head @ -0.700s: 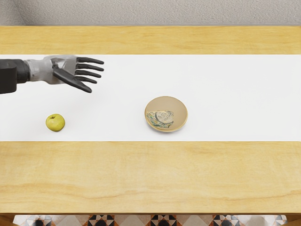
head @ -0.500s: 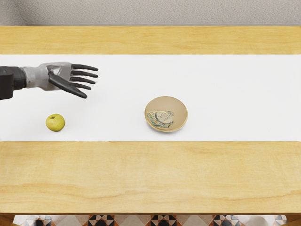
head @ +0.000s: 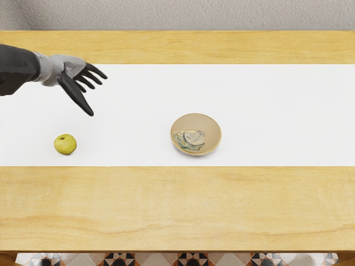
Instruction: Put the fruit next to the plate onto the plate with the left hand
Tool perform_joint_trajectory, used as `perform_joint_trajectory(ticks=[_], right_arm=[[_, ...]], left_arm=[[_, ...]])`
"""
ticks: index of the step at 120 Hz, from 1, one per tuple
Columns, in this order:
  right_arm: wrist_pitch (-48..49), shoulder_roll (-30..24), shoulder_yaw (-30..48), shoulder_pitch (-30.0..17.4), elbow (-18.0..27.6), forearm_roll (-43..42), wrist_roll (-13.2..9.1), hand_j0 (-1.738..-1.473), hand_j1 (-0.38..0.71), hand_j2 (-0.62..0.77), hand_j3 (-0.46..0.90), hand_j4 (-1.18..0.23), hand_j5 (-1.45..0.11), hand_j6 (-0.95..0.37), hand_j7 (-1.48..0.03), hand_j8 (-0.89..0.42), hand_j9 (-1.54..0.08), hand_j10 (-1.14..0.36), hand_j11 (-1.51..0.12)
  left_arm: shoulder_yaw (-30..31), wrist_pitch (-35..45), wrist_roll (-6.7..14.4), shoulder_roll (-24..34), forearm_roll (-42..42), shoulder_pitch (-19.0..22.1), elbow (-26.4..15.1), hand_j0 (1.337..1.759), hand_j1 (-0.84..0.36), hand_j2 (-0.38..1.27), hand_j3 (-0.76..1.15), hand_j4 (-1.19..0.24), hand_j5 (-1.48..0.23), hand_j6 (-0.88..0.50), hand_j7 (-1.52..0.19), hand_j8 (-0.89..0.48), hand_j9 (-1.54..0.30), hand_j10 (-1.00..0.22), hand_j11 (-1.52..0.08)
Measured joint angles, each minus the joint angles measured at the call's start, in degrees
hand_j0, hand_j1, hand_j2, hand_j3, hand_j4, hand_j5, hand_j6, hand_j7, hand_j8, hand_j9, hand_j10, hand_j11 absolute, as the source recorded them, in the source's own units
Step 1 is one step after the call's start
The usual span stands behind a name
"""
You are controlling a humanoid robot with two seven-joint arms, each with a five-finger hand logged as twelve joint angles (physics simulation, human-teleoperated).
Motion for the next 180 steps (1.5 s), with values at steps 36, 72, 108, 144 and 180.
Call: perform_joint_trajectory(ticks=[36, 72, 108, 144, 180], right_arm=[[0.0, 0.0, 0.0, 0.0, 0.0, 0.0, 0.0, -1.658, -0.31, -0.01, 0.0, -0.04, -0.05, -0.04, -0.05, -0.04, -0.05, -0.04, -0.05], [0.0, 0.0, 0.0, 0.0, 0.0, 0.0, 0.0, -1.658, -0.31, -0.01, 0.0, -0.04, -0.05, -0.04, -0.05, -0.04, -0.05, -0.04, -0.05], [0.0, 0.0, 0.0, 0.0, 0.0, 0.0, 0.0, -1.658, -0.31, -0.01, 0.0, -0.04, -0.05, -0.04, -0.05, -0.04, -0.05, -0.04, -0.05], [0.0, 0.0, 0.0, 0.0, 0.0, 0.0, 0.0, -1.658, -0.31, -0.01, 0.0, -0.04, -0.05, -0.04, -0.05, -0.04, -0.05, -0.04, -0.05], [0.0, 0.0, 0.0, 0.0, 0.0, 0.0, 0.0, -1.658, -0.31, -0.01, 0.0, -0.04, -0.05, -0.04, -0.05, -0.04, -0.05, -0.04, -0.05]], left_arm=[[20.6, 34.3, 1.8, -12.5, -13.3, -3.7, -14.8, 1.658, 0.05, 0.05, 0.0, -0.25, -0.33, -0.25, -0.33, -0.25, -0.33, -0.25, -0.33], [23.4, 40.0, 4.0, -15.7, -16.7, -1.5, -16.3, 1.658, 0.05, 0.05, 0.0, -0.25, -0.33, -0.25, -0.33, -0.24, -0.33, -0.25, -0.33], [23.8, 40.3, 4.8, -13.9, -16.9, -1.6, -16.2, 1.658, 0.05, 0.05, 0.0, -0.25, -0.33, -0.25, -0.33, -0.25, -0.33, -0.25, -0.33], [24.0, 40.3, 7.5, -12.9, -17.0, -1.9, -15.7, 1.658, 0.04, 0.05, 0.0, -0.26, -0.34, -0.26, -0.34, -0.26, -0.34, -0.26, -0.34], [24.0, 40.3, 12.9, -12.8, -15.7, -1.7, -12.9, 1.658, 0.04, 0.05, 0.0, -0.25, -0.33, -0.25, -0.33, -0.25, -0.33, -0.25, -0.33]])
